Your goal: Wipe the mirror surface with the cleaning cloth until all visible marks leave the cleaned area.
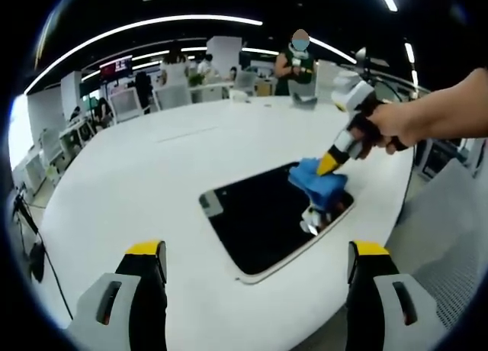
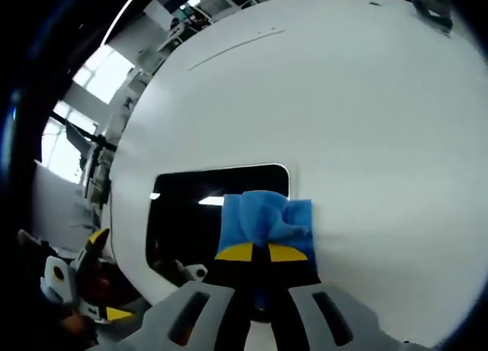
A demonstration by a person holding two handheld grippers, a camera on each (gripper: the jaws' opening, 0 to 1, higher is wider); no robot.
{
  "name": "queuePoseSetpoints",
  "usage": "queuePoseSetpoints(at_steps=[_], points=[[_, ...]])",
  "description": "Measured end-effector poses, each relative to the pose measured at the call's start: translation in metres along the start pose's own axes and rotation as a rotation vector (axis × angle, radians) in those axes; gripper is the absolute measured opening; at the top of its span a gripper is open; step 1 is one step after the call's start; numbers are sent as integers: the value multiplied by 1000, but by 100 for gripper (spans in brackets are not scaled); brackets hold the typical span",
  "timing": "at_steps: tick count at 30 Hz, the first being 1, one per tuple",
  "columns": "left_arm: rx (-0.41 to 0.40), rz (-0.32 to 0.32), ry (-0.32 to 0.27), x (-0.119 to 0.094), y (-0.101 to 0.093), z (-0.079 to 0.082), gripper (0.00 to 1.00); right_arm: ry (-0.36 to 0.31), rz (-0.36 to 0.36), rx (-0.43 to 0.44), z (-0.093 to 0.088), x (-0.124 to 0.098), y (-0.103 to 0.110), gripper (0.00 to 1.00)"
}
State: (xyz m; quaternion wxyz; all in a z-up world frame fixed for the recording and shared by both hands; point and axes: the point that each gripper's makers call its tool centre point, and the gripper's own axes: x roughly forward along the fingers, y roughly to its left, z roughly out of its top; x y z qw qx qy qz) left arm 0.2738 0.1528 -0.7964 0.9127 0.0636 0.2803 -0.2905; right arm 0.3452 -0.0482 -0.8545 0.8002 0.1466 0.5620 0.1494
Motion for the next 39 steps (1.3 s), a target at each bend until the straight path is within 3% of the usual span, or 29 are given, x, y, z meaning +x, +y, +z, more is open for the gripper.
queuePoseSetpoints(at_steps=[3, 12, 17, 31, 39], points=[[20, 30, -13, -2, 5, 3, 99, 3, -7, -6, 0, 0, -1, 0], [14, 16, -7, -1, 3, 2, 99, 5, -32, -33, 0, 0, -1, 0], [61, 42, -50, -5, 5, 13, 99, -5, -53, -55, 0, -2, -7, 0], [41, 47, -49, -4, 8, 11, 99, -8, -55, -23, 0, -3, -9, 0], [48, 53, -63, -4, 9, 13, 99, -20, -86, -58, 0, -6, -9, 0]])
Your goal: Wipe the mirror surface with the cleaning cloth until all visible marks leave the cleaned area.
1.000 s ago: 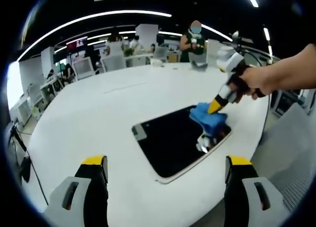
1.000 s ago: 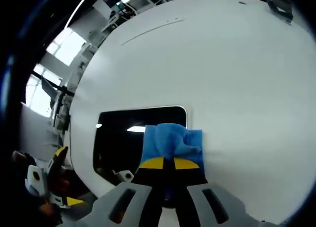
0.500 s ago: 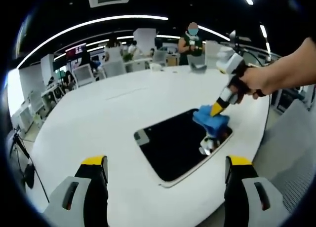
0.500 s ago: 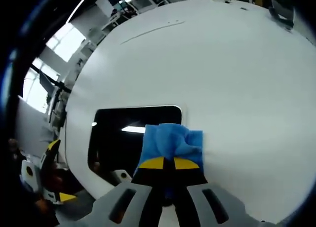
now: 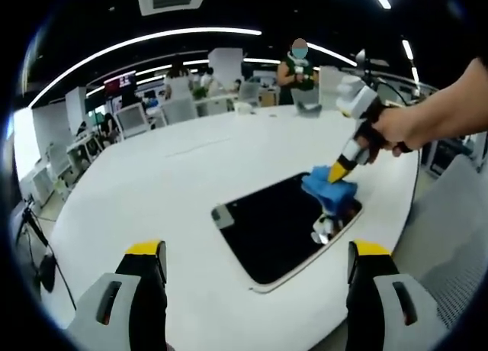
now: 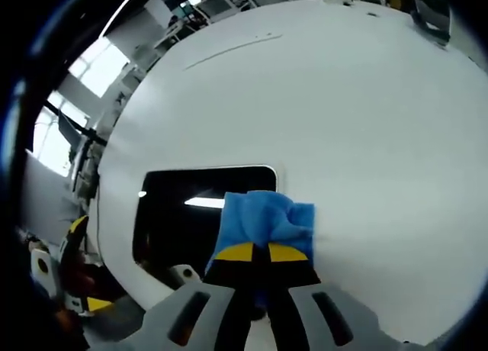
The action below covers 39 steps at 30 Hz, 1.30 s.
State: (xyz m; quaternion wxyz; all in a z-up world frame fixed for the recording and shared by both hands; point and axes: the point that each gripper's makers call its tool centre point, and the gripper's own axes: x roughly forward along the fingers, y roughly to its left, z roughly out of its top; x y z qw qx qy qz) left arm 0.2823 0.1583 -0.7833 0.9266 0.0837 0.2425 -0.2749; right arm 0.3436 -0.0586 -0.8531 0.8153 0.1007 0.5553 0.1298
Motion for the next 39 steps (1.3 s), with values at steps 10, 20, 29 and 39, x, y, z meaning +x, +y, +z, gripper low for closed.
queuePoseSetpoints(at_steps=[10, 20, 29, 39], points=[[-17, -5, -3, 0, 0, 0, 99, -11, 2, 11, -10, -4, -2, 0], [-30, 4, 26, 0, 1, -5, 99, -8, -1, 20, -29, -10, 3, 0], [-43, -3, 27, 0, 0, -5, 99, -9, 10, 8, -44, -14, 6, 0], [-47, -17, 10, 1, -2, -2, 99, -16, 23, 31, -56, -21, 10, 0]])
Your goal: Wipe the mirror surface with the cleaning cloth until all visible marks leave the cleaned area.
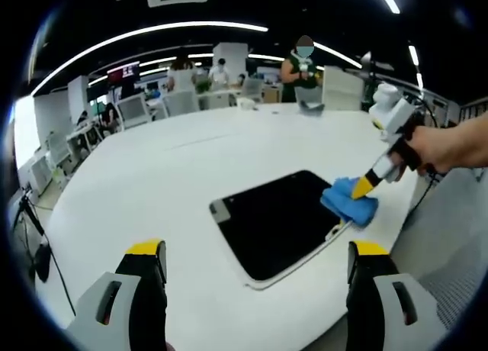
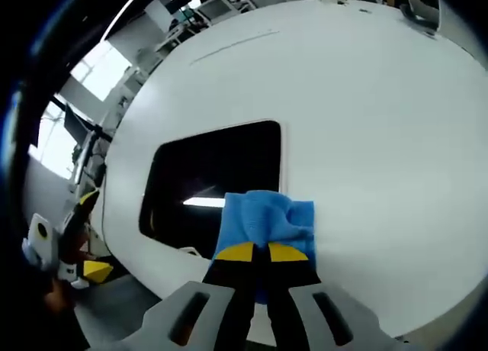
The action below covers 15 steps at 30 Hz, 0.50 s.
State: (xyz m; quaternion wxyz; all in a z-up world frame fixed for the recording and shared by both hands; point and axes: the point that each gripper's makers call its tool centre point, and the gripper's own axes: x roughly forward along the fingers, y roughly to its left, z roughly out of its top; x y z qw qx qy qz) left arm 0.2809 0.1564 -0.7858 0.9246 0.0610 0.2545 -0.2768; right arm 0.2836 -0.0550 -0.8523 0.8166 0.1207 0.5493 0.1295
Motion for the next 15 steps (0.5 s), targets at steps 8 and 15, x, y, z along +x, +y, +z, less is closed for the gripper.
queuePoseSetpoints(at_steps=[8, 15], points=[[-9, -7, 27, 0, -1, -3, 99, 8, -5, -18, -8, -1, 4, 0], [-23, -18, 48, -1, -5, -6, 99, 13, -4, -6, -6, 1, 3, 0]])
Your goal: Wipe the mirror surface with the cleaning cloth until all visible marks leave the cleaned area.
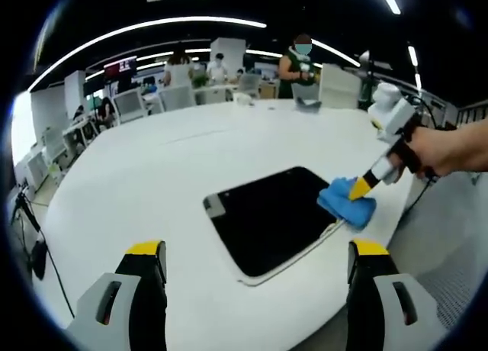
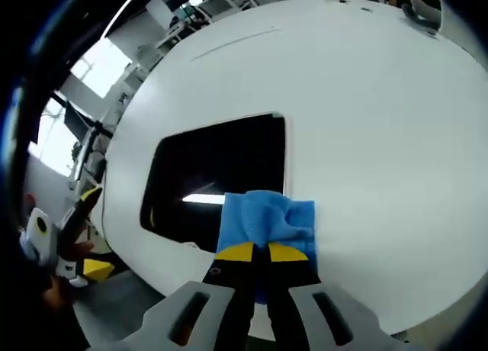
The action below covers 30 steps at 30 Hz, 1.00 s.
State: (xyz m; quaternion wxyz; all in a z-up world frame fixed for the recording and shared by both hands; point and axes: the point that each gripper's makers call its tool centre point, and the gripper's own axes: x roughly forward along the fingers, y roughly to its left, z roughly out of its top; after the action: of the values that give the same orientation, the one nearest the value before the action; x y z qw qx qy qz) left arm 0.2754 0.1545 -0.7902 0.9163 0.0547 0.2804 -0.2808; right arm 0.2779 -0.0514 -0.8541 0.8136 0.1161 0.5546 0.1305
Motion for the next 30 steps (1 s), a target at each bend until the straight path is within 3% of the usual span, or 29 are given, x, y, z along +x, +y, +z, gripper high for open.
queuePoseSetpoints(at_steps=[14, 30], points=[[9, 5, -27, -2, 1, 4, 99, 2, 14, -32, -3, 7, 23, 0], [3, -21, -20, -3, -5, 3, 99, 9, 45, -50, -3, 21, 56, 0]])
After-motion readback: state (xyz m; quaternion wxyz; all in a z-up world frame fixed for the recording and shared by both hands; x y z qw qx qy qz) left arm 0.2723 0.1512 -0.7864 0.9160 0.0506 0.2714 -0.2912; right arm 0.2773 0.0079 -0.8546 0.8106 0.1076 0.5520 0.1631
